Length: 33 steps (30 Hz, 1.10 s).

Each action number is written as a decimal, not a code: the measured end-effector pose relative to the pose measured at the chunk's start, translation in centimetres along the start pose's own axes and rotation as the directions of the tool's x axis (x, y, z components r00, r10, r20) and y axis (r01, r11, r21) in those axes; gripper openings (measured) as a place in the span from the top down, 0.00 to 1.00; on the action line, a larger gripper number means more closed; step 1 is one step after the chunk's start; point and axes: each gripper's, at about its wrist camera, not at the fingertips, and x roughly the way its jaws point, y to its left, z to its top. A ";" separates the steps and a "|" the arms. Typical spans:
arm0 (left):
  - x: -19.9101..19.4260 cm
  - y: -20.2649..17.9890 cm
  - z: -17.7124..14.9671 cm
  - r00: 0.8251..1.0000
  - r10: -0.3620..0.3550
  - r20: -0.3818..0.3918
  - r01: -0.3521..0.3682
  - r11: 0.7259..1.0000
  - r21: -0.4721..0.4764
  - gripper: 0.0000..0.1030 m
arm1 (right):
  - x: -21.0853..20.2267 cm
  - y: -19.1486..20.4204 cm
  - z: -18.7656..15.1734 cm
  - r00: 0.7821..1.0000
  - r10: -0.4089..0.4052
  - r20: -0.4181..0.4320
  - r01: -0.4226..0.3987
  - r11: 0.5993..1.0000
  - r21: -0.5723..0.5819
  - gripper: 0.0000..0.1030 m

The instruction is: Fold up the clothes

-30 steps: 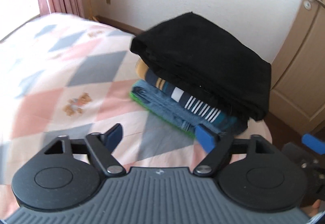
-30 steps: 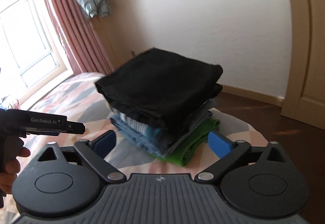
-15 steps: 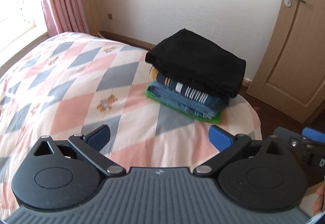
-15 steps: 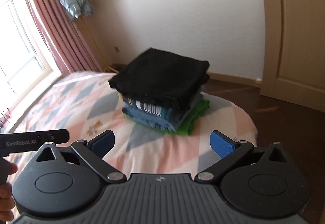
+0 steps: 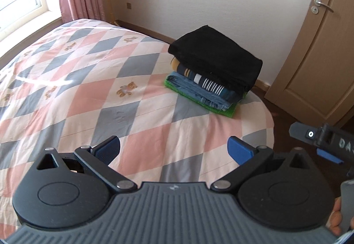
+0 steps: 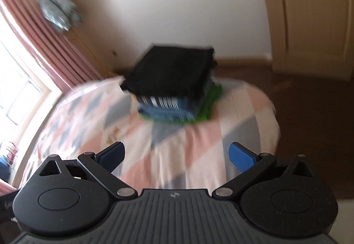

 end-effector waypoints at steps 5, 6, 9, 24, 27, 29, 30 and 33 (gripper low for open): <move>0.3 -0.4 -0.7 0.999 0.028 -0.036 -0.028 0.999 0.019 0.01 | 0.2 1.4 0.0 0.997 -0.078 -0.023 0.075 0.992 -0.099 0.00; 0.5 -0.5 -0.7 0.999 0.033 -0.042 -0.032 0.999 0.019 0.01 | 0.4 1.6 0.1 0.996 -0.086 -0.021 0.083 0.990 -0.116 0.00; 1.4 -0.8 -0.7 0.997 0.031 -0.064 -0.030 0.999 0.015 0.01 | 1.0 1.9 0.3 0.995 -0.100 -0.024 0.095 0.982 -0.165 0.00; 5.4 -4.6 2.4 0.991 0.044 -0.123 -0.051 0.997 -0.056 0.01 | 5.3 -0.9 3.8 0.988 -0.100 -0.113 0.059 0.946 -0.320 0.00; 6.3 -5.8 3.0 0.990 0.057 -0.133 -0.066 0.995 -0.070 0.01 | 6.0 -1.7 5.0 0.987 -0.096 -0.131 0.045 0.936 -0.350 0.00; 6.8 -6.6 3.4 0.989 0.059 -0.136 -0.071 0.994 -0.085 0.01 | 6.5 -2.1 5.8 0.985 -0.096 -0.141 0.037 0.928 -0.372 0.00; 6.8 -6.9 3.5 0.989 0.061 -0.134 -0.074 0.993 -0.094 0.01 | 6.7 -2.3 6.3 0.985 -0.096 -0.144 0.033 0.923 -0.384 0.00; 6.9 -7.8 4.0 0.990 0.072 -0.119 -0.088 0.988 -0.127 0.01 | 7.1 -2.7 7.6 0.985 -0.089 -0.150 0.018 0.906 -0.422 0.00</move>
